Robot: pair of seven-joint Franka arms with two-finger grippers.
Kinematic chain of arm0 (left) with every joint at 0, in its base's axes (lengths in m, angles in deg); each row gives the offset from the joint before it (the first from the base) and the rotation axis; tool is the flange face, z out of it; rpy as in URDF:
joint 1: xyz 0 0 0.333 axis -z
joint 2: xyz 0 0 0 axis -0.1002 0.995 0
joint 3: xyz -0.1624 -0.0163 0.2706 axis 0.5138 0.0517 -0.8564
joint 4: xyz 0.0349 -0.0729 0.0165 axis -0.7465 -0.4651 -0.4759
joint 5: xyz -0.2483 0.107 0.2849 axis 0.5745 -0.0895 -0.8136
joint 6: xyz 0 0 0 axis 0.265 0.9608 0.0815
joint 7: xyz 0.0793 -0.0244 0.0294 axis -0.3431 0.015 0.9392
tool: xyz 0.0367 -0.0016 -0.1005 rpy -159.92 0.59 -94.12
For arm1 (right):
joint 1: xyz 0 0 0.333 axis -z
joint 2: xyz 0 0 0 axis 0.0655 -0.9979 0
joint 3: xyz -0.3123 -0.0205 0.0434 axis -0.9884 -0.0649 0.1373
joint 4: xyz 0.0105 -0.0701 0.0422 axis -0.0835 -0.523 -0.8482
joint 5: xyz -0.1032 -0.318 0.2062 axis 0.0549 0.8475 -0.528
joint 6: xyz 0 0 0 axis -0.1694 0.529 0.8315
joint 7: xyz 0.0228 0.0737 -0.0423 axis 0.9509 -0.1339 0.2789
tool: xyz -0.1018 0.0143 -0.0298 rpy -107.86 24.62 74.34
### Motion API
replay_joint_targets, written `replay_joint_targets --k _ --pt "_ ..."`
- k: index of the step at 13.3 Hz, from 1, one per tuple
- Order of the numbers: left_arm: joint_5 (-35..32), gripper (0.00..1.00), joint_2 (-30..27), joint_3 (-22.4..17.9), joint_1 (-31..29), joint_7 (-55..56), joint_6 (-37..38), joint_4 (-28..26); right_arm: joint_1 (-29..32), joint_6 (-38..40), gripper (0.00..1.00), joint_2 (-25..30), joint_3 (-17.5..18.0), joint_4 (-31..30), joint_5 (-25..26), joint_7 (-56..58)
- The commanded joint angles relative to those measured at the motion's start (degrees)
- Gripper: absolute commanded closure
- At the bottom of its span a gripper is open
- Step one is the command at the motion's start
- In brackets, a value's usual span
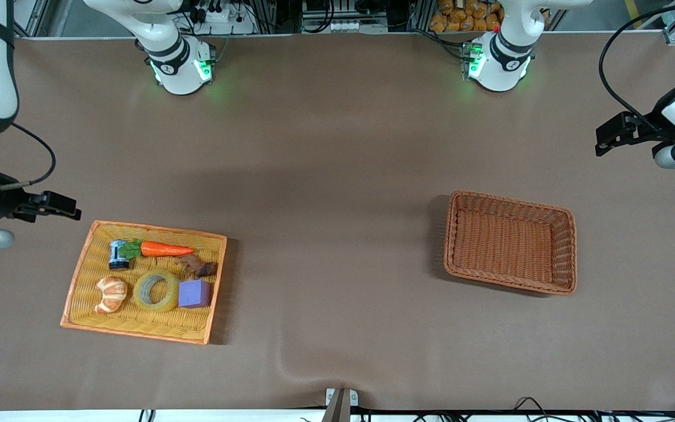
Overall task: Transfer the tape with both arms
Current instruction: 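Reach the right gripper down over the tape roll in the tray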
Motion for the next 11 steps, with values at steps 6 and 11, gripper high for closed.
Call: replay_joint_targets --k 6,11 --pt "0.2 0.0 -0.4 -0.5 -0.8 -0.2 -1.3 -0.3 -0.4 -3.9 0.0 -10.9 0.1 2.5 0.0 0.4" --pt "0.6 0.0 -0.5 -0.4 -1.9 -0.2 -3.0 -2.0 -2.4 -14.6 0.0 -22.2 0.2 2.4 -0.9 0.4"
